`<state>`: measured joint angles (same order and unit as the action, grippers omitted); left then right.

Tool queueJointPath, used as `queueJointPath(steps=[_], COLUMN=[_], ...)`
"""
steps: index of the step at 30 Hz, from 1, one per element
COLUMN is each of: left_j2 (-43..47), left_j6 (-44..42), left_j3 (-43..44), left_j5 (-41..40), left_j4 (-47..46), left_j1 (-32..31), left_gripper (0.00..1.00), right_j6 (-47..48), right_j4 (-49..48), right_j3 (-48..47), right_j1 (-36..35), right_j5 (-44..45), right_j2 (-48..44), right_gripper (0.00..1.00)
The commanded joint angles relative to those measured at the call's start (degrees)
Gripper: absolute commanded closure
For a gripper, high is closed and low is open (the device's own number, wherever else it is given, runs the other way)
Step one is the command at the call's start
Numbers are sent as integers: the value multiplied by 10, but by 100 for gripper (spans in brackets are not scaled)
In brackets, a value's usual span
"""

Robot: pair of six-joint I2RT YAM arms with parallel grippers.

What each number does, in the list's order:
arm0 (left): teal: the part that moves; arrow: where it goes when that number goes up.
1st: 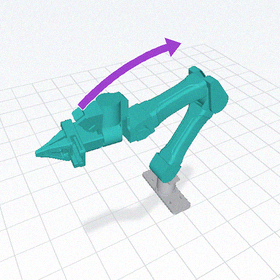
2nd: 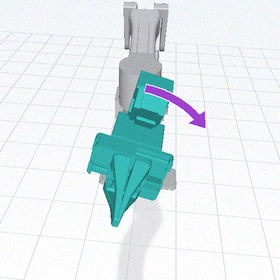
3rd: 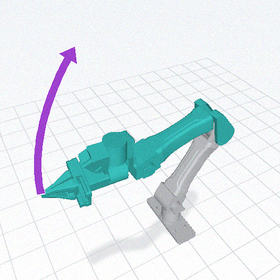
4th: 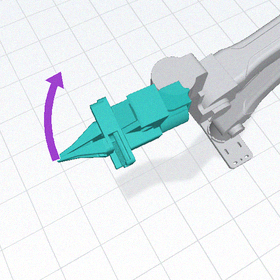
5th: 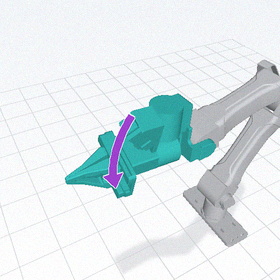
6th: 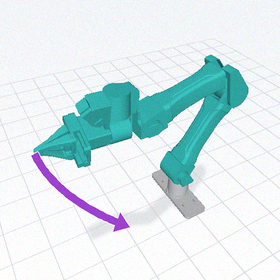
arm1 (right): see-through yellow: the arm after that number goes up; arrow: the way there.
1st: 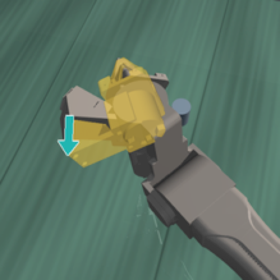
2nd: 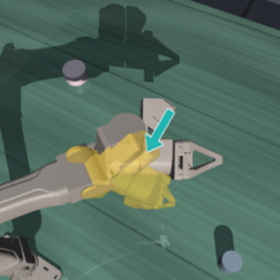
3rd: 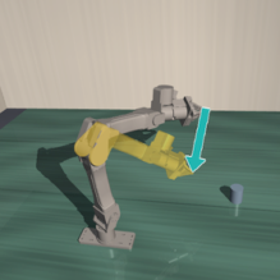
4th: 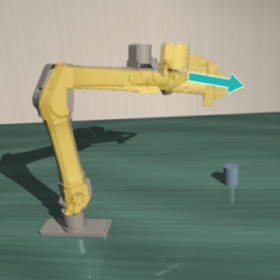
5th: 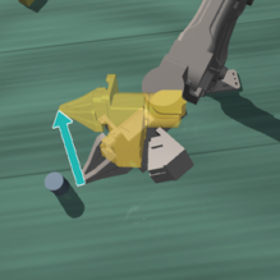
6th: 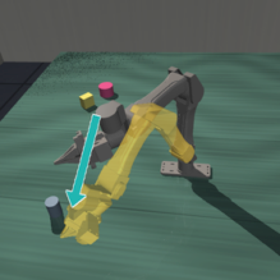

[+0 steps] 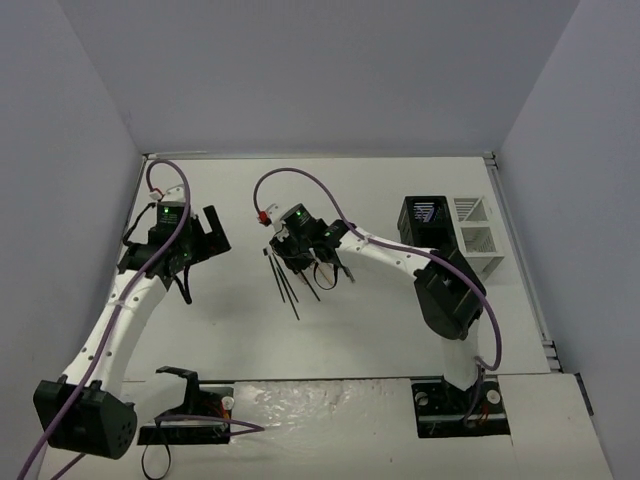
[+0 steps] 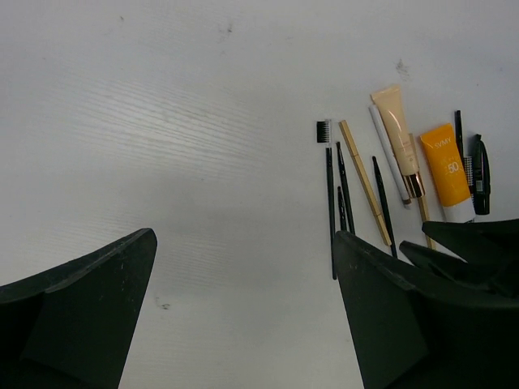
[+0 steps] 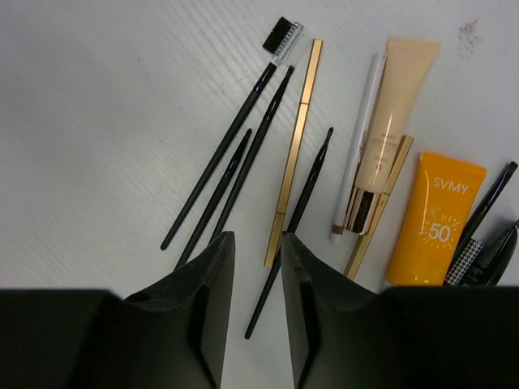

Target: Organize the makeup

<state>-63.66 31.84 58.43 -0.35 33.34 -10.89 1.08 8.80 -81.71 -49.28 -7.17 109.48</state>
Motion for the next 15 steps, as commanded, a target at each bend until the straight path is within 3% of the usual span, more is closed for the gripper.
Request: queueJointPath(steps=[1,6,15], left_j2=[42,62,64], left_j6=[-65,-83,-83], left_j3=[29,3,-20], left_j5=[-20,-29,-34], left_j4=[10,-8,-24], left_j1=[16,23,26], left_gripper=[12,12,11], right_j6=[38,46,46], right_j4=[16,45,53], right_j3=[-86,-166,-225], right_j1=[1,1,1], right_j5=[30,52,66], right_j2=[51,129,199], right_gripper=[76,78,81])
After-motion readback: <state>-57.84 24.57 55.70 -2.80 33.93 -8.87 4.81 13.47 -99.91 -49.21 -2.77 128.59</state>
